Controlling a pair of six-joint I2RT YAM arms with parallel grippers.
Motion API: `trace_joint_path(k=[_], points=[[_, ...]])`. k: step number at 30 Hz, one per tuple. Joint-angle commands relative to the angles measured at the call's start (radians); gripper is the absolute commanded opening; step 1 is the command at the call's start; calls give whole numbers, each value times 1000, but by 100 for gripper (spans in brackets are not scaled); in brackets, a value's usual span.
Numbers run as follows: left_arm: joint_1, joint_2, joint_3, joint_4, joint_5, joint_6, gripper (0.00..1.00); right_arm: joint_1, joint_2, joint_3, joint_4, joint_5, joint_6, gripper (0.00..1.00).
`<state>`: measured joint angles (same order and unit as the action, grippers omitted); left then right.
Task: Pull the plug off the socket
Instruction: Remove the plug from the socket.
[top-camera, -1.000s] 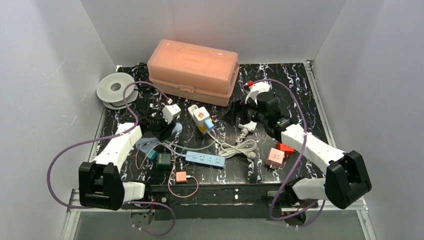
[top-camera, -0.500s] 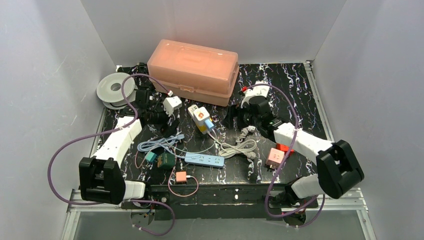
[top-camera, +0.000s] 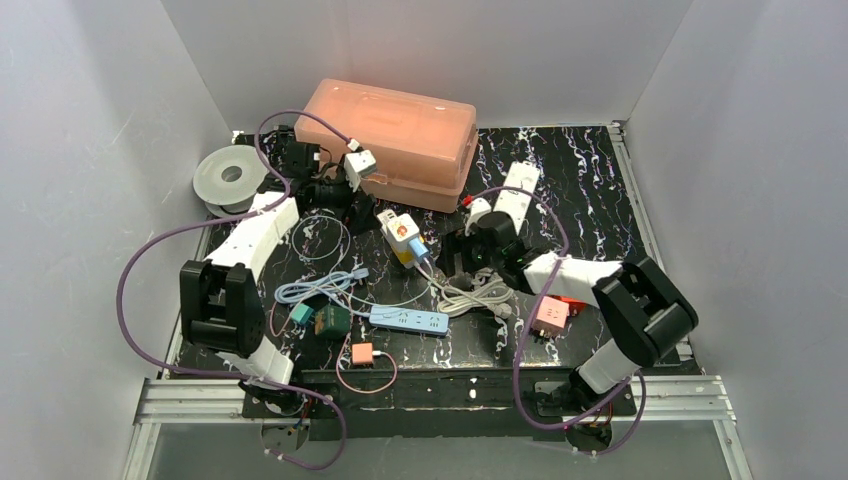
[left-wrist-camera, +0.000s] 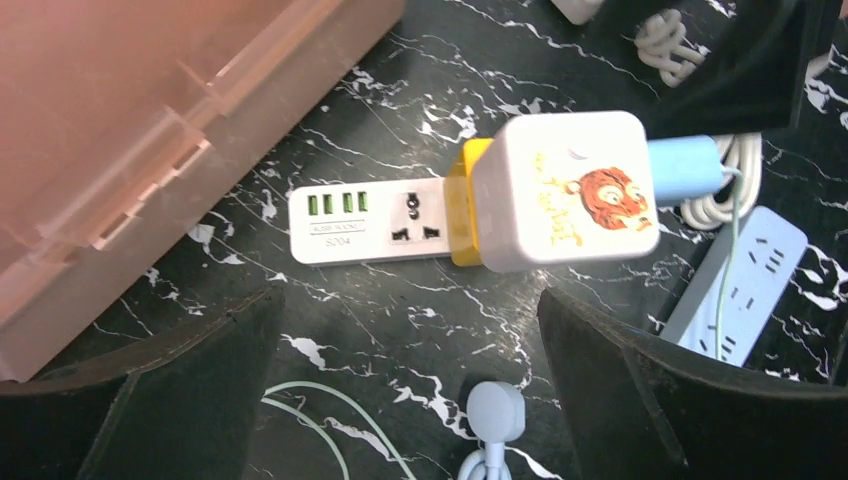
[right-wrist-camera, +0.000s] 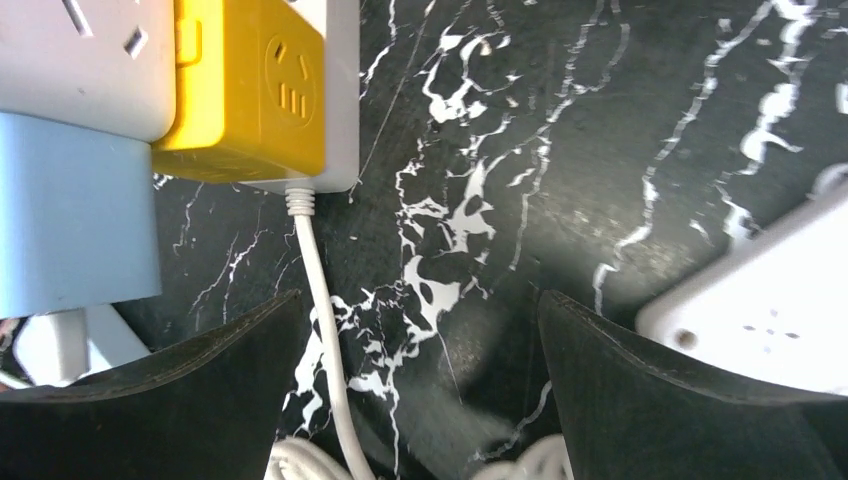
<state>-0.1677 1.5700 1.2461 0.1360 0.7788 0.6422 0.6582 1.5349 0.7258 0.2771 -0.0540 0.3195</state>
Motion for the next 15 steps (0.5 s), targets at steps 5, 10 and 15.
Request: trace_joint_path(k=[5,10,15], points=[[2,40,78,-129,-52,3,100,90,153,34,225,95,-123,95],[2,39,34,-176,-101,27,99,143,210,42,288,146,-162,95],[-13,80,24,-144,-132,4,99,216,268,36,396,263,-207,96]])
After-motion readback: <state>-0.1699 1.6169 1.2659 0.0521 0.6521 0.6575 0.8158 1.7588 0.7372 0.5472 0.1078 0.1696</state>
